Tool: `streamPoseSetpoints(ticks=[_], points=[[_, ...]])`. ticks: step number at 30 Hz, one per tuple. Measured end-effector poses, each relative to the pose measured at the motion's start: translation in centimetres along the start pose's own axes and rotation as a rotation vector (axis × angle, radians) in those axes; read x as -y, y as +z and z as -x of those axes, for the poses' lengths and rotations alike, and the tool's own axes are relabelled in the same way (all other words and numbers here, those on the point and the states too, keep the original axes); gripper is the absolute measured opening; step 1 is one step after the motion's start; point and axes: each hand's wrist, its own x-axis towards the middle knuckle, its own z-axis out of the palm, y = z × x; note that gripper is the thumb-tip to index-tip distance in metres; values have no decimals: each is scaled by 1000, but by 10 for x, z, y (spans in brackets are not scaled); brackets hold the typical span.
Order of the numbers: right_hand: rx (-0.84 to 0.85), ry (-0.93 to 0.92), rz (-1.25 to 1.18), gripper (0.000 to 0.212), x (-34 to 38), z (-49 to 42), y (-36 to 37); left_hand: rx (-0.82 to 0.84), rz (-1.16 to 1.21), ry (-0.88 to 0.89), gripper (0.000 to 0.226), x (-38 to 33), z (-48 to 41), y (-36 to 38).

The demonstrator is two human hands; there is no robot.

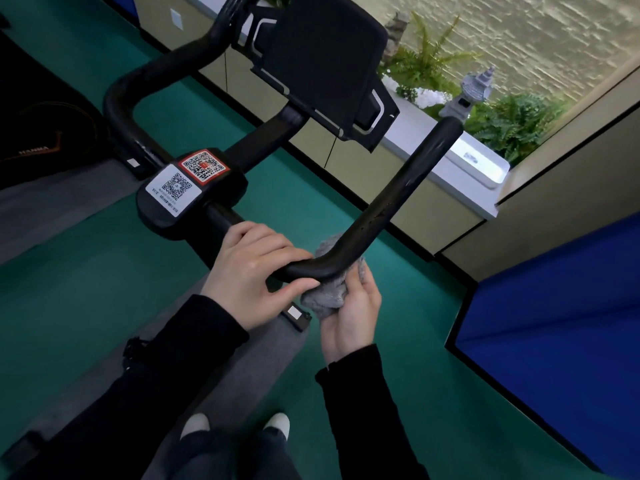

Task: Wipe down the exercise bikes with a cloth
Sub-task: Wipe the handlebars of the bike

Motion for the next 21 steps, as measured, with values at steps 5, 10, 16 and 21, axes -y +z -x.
streamPoseSetpoints(ticks=[5, 10, 16, 21], points=[[106, 41, 111, 22, 7, 5, -10, -5, 0, 3, 33, -2, 0, 0], [165, 75, 127, 25, 14, 0, -13, 20, 8, -25, 33, -3, 1, -1], [225, 117, 161, 27, 25, -4, -26, 18, 31, -51, 34, -8, -1, -3], [-43, -204, 223, 12, 28, -9, -23, 11, -42, -105, 47, -17, -5, -2]])
